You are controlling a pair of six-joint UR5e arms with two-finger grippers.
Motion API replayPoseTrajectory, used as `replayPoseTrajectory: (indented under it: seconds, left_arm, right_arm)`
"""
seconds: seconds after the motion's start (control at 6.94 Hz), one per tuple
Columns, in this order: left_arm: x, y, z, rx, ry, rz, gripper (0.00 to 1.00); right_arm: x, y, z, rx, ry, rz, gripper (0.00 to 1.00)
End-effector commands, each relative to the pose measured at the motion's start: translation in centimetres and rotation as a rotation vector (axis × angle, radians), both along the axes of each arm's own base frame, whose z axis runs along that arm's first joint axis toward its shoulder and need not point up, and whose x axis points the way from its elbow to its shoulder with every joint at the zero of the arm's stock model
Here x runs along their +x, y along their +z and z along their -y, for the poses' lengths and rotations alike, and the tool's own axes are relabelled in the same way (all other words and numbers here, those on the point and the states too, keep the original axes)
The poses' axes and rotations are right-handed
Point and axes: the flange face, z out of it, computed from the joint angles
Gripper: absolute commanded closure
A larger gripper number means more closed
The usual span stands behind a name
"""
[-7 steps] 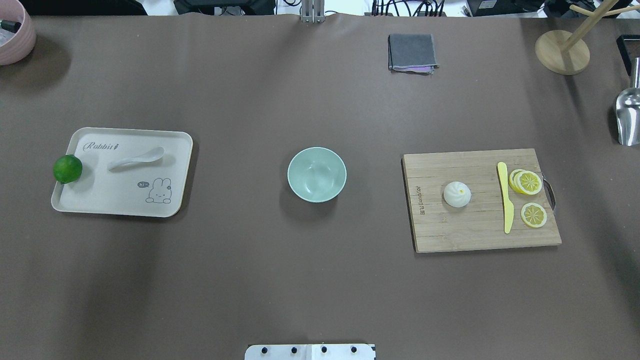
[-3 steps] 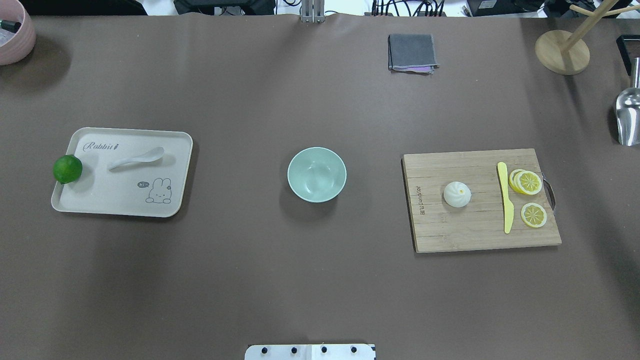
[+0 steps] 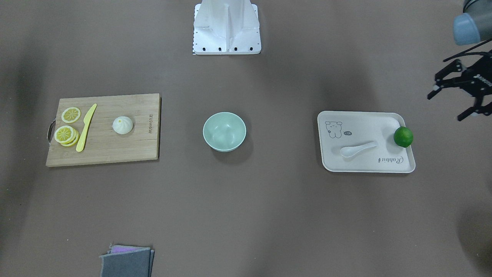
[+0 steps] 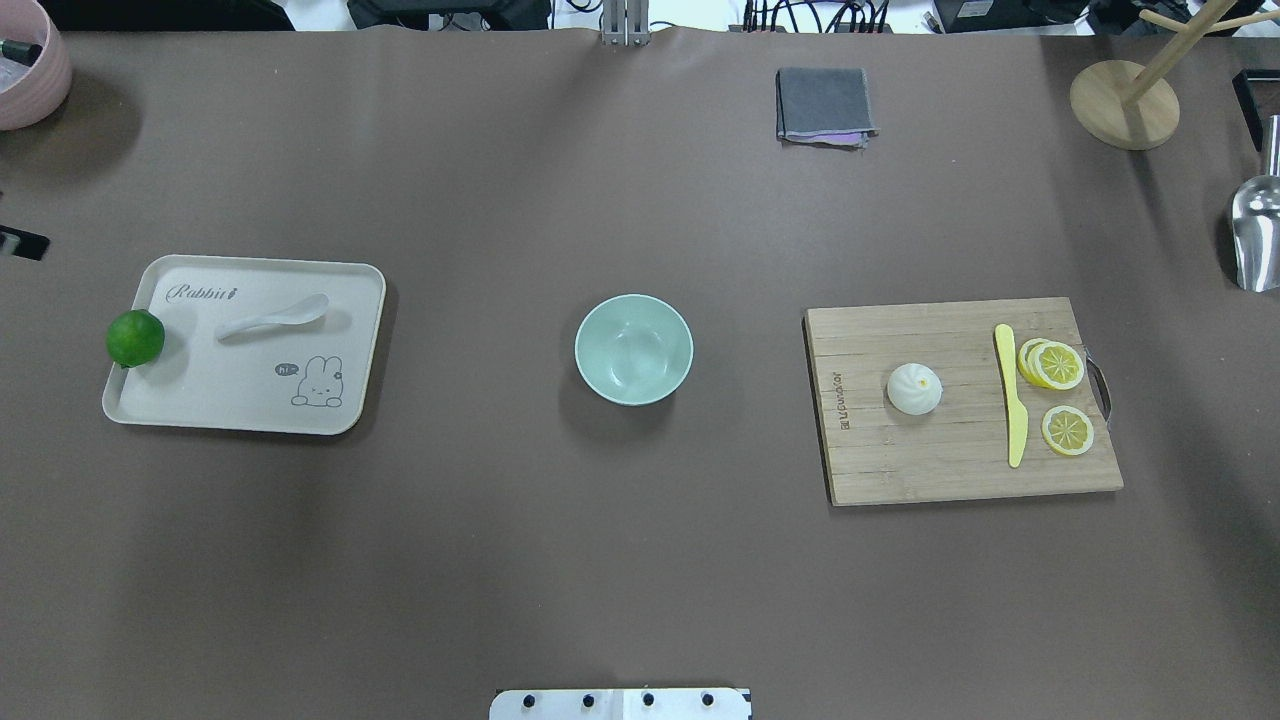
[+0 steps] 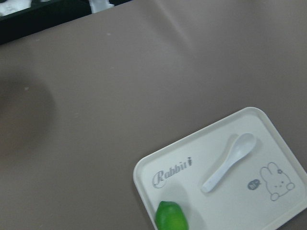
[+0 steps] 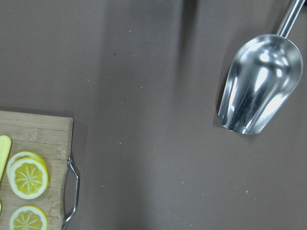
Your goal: Put spoon and bun in bowl
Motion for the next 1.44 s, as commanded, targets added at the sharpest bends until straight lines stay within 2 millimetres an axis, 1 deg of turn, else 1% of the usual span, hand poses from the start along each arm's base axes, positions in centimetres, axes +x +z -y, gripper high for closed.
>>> replayPoseTrajectory:
  seconds: [0.0,0.14,0.29,0.43,0.58,0.72,0.86,1.15,1.3]
  left_arm:
    - [8.0,-2.5,1.4,0.064,0.121,-0.012,0.03]
    - [8.9,-1.5,1.7,0.118,0.108,0.022,0.03]
    - [12.0,0.1,1.4,0.178,0.122,0.085,0.03]
    - [14.6,2.1,1.4,0.232,0.133,0.154,0.03]
    - [16.6,2.9,1.6,0.279,0.138,0.186,0.03]
    - [17.4,4.2,2.0,0.284,0.138,0.186,0.03]
    - [18.4,5.0,2.4,0.286,0.141,0.175,0.03]
    - [19.3,6.4,3.4,0.273,0.147,0.186,0.03]
    - [19.3,6.7,3.2,0.273,0.150,0.189,0.11]
  right_arm:
    - [-2.2,-3.1,1.1,0.057,-0.036,0.006,0.00]
    - [-3.0,-4.1,1.0,0.074,-0.050,0.018,0.00]
    - [-4.7,-4.3,1.1,0.077,-0.081,0.019,0.00]
    - [-5.7,-4.9,1.0,0.135,-0.097,0.035,0.00]
    - [-8.5,-5.5,0.8,0.157,-0.108,0.060,0.00]
    - [-12.2,-6.5,0.6,0.140,-0.116,0.072,0.00]
    - [-13.6,-7.2,0.4,0.134,-0.104,0.089,0.00]
    - [-16.3,-8.6,-0.3,0.118,-0.079,0.125,0.00]
    - [-17.8,-9.7,-0.3,0.108,-0.069,0.141,0.00]
